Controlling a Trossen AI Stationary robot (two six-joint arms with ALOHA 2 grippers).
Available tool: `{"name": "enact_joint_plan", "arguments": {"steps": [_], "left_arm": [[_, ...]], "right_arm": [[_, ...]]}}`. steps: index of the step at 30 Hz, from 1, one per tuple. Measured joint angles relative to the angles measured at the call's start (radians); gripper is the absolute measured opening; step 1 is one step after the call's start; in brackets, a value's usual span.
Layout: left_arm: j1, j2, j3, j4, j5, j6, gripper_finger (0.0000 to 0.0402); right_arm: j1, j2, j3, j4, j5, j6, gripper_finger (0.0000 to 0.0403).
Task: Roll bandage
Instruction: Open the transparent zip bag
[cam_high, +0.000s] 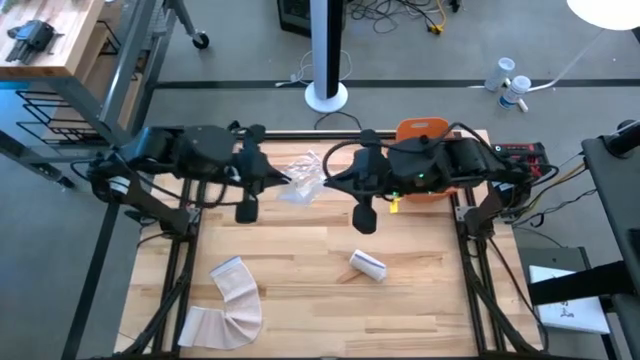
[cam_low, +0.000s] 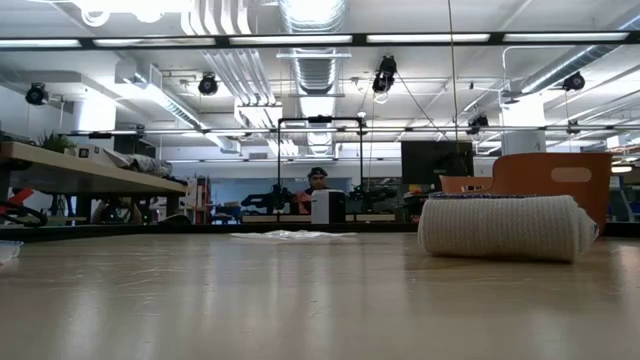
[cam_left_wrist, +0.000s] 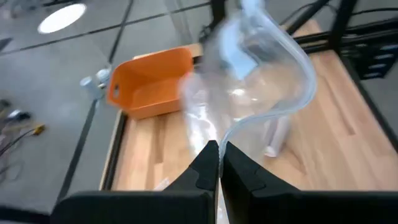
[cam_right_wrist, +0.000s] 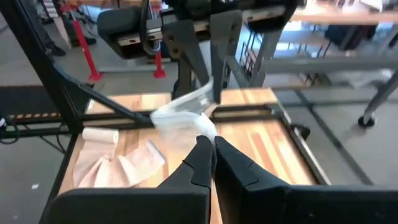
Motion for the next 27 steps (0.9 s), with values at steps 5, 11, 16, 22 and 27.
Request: {"name": "enact_joint_plan", "arguments": {"steps": [5, 11, 16, 22, 27], "left_arm": [[0.001, -0.010, 0.000, -0.052, -0.096, -0.057, 0.0000], [0.000, -0.034, 0.001, -0.043, -0.152, -0.114, 0.0000], [0.004, -0.028, 0.000, 0.043, -0.147, -0.154, 0.0000], [0.004, 0.010, -0.006, 0.028, -0.138, -0.190, 0.0000], [0.008, -0.009, -0.006, 0.003, -0.245, -0.222, 0.0000]], "right_arm": [[0.000, -0.006, 0.000, -0.104, 0.080, 0.093, 0.0000], [-0.005, -0.014, 0.001, -0.189, 0.215, 0.215, 0.0000], [-0.008, -0.007, 0.002, -0.090, 0.202, 0.205, 0.0000], [-0.014, 0.006, 0.002, -0.098, 0.181, 0.191, 0.0000], [-0.020, -0.011, 0.002, -0.195, 0.238, 0.293, 0.0000]]}}
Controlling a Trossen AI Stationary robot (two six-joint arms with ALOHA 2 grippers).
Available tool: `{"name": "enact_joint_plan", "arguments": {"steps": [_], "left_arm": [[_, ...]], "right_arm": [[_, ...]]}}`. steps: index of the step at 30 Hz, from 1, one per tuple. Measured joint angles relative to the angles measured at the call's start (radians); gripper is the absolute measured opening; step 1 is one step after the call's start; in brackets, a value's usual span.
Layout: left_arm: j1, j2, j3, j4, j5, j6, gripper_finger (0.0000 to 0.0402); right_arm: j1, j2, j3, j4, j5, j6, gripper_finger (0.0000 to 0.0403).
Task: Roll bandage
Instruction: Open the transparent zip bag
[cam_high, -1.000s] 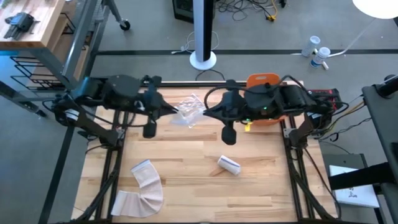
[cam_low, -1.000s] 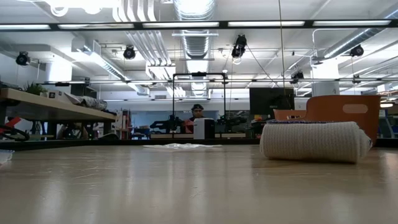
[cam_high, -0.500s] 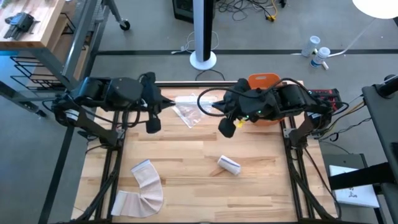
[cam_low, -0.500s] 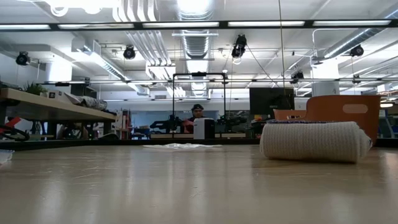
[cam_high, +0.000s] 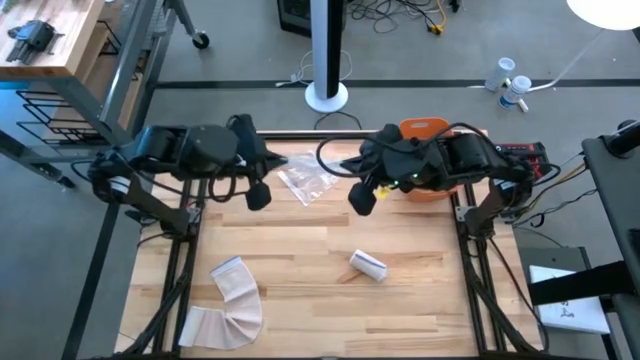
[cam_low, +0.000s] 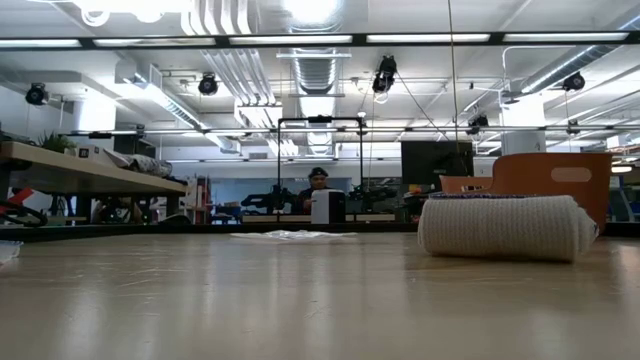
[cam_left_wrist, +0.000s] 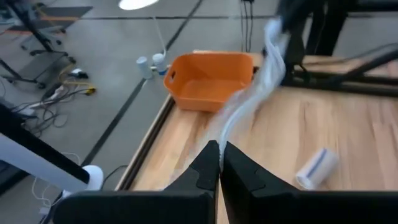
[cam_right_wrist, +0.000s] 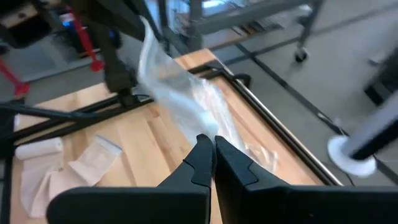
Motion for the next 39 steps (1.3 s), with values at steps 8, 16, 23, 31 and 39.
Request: {"name": "enact_joint_plan", "arguments": {"steps": [8, 16, 23, 31, 39], "left_arm": [[0.042, -0.006, 0.000, 0.078, -0.017, -0.124, 0.0000], [0.113, 0.002, 0.000, 0.013, 0.009, -0.268, 0.0000], [0.153, 0.028, 0.000, 0.018, 0.243, -0.309, 0.0000], [0.147, 0.038, 0.000, 0.096, 0.481, -0.174, 0.0000], [0.151, -0.027, 0.001, 0.055, 0.408, 0.057, 0.0000]], "right_arm": [[0.000, 0.010, 0.000, 0.102, -0.029, -0.042, 0.0000], [-0.001, 0.003, -0.001, 0.124, -0.048, -0.058, 0.0000], [0.000, 0.003, -0.001, 0.152, -0.132, -0.136, 0.0000], [-0.026, 0.000, -0.001, 0.041, -0.011, -0.049, 0.0000], [-0.024, -0.012, -0.001, -0.022, -0.066, -0.106, 0.0000]]}}
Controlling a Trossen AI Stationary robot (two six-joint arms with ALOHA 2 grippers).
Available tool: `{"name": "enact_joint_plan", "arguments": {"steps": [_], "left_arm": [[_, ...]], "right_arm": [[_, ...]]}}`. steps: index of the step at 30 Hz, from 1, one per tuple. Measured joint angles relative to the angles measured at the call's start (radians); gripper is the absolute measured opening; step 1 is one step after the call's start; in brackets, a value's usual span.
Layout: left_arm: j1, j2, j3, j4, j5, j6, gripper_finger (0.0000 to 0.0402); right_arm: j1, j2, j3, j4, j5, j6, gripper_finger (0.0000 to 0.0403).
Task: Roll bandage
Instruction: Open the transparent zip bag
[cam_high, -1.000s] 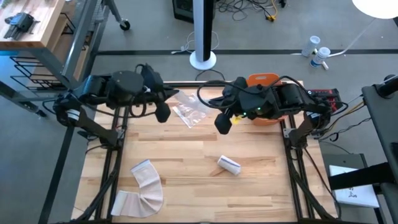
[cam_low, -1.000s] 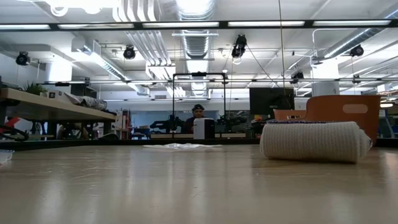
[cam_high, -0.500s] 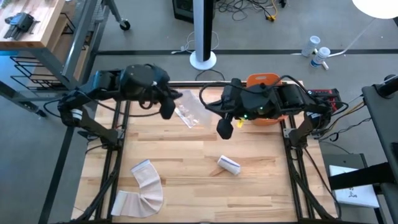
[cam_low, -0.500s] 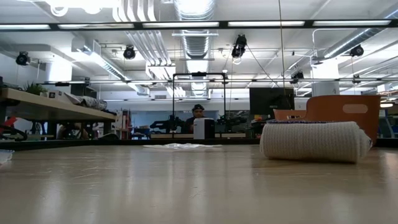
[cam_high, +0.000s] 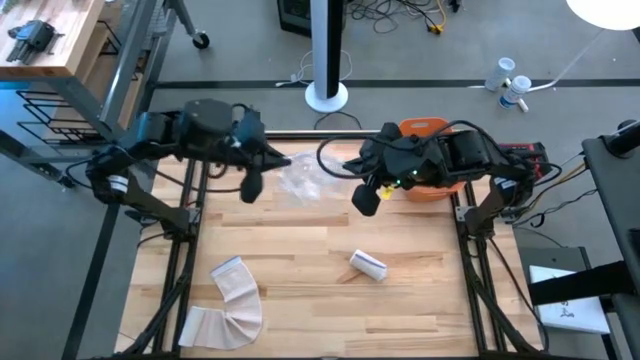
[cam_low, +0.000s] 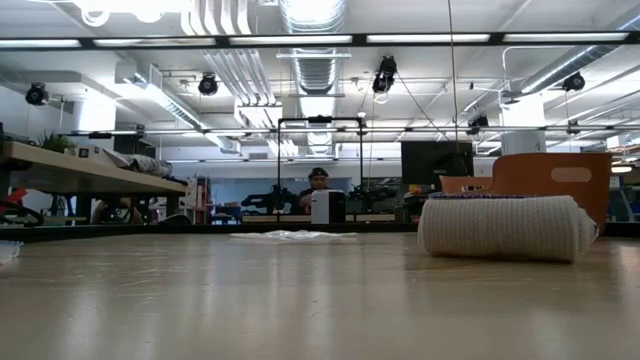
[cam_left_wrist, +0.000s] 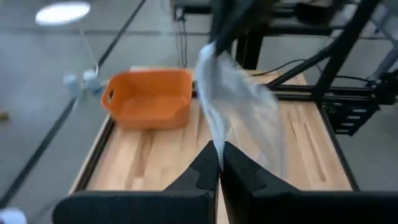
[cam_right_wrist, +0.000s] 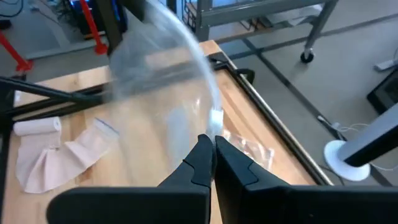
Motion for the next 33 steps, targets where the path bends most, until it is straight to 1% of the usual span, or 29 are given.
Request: {"name": "enact_joint_plan", "arguments": {"steps": [2, 4, 6, 8, 10, 14, 21, 26, 30, 33], "left_arm": [[-0.002, -0.006, 0.000, 0.020, 0.023, 0.047, 0.0000], [-0.002, -0.005, 0.000, 0.042, 0.085, 0.082, 0.0000], [-0.002, 0.004, 0.000, 0.053, 0.144, 0.123, 0.0000], [-0.002, 0.011, -0.001, 0.033, 0.163, 0.161, 0.0000], [-0.002, 0.014, -0.002, -0.002, 0.158, 0.180, 0.0000], [0.001, -0.009, -0.002, -0.044, 0.098, 0.189, 0.0000], [0.001, -0.024, -0.002, -0.004, 0.077, 0.241, 0.0000], [0.001, -0.032, 0.001, -0.005, -0.021, 0.264, 0.0003], [0.001, -0.038, 0.031, -0.019, -0.021, 0.264, 0.0018], [0.001, -0.041, 0.050, -0.026, -0.004, 0.254, 0.0030]], "right_arm": [[0.000, -0.004, 0.000, 0.013, 0.002, -0.028, 0.0000], [0.001, -0.004, 0.000, 0.048, -0.002, -0.078, 0.0000], [0.001, 0.002, 0.000, 0.105, -0.029, -0.153, 0.0000], [0.000, 0.005, 0.000, 0.137, -0.073, -0.229, 0.0000], [0.001, 0.005, 0.000, 0.138, -0.110, -0.275, 0.0000], [0.001, -0.009, 0.000, 0.093, -0.127, -0.269, 0.0000], [0.001, -0.020, 0.001, 0.110, -0.125, -0.333, 0.0000], [0.003, -0.021, 0.001, 0.110, -0.130, -0.339, 0.0000], [0.008, -0.031, 0.001, 0.066, -0.133, -0.342, 0.0000], [0.009, -0.036, 0.001, 0.017, -0.133, -0.384, 0.0000]]}}
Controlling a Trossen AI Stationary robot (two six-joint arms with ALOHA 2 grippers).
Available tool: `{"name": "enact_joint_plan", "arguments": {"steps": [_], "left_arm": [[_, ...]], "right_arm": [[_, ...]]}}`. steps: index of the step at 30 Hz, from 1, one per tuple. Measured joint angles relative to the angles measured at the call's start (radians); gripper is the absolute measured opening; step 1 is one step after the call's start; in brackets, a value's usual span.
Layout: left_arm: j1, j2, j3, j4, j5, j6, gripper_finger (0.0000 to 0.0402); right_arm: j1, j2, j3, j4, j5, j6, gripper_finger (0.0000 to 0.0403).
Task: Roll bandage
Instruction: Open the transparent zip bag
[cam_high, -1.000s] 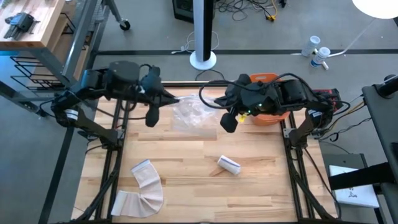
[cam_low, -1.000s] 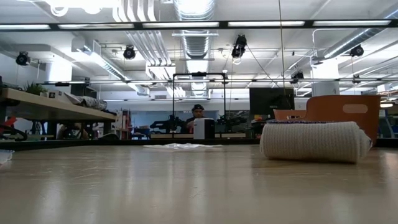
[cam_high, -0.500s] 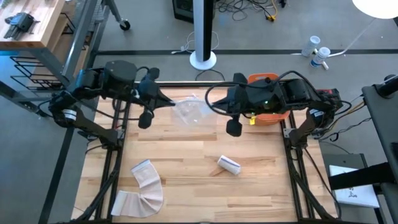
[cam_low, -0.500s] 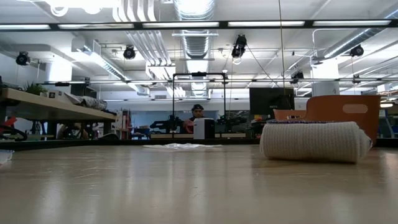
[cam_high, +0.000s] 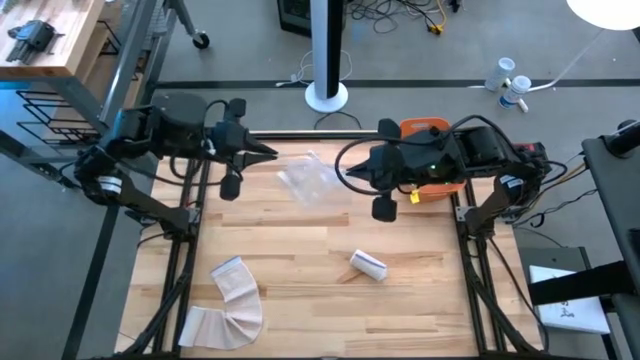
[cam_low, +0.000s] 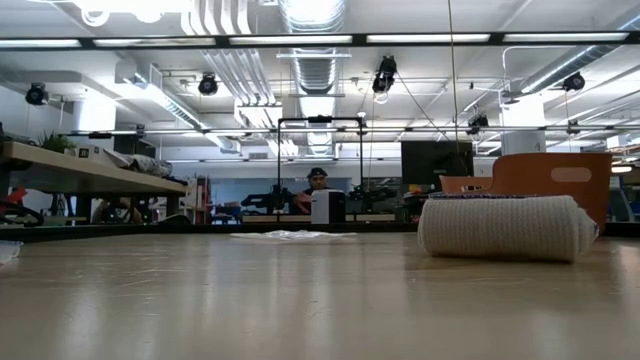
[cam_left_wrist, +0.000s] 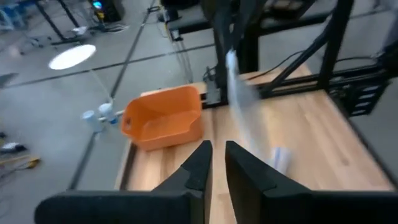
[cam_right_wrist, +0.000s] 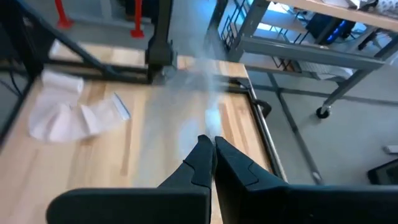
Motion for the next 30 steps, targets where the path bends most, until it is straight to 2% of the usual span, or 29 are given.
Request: {"name": "enact_joint_plan", "arguments": {"steps": [7, 11, 14, 23, 30], "left_arm": [[-0.004, 0.049, -0.012, 0.088, 0.167, -0.074, 0.0053], [-0.012, 0.117, -0.016, 0.133, 0.193, -0.097, 0.0061], [-0.018, 0.165, -0.016, 0.149, 0.198, -0.100, 0.0066], [-0.022, 0.251, -0.016, 0.165, 0.186, -0.099, 0.0063], [-0.022, 0.264, -0.016, 0.172, 0.185, -0.096, 0.0053]], "right_arm": [[0.004, 0.005, 0.000, -0.021, -0.027, -0.241, 0.0000], [0.005, 0.020, -0.001, -0.029, -0.025, -0.426, 0.0000], [0.005, 0.032, -0.001, -0.029, -0.021, -0.497, 0.0000], [0.004, 0.046, -0.001, -0.031, -0.014, -0.465, 0.0000], [0.005, 0.046, -0.001, -0.046, -0.014, -0.455, 0.0000]]}}
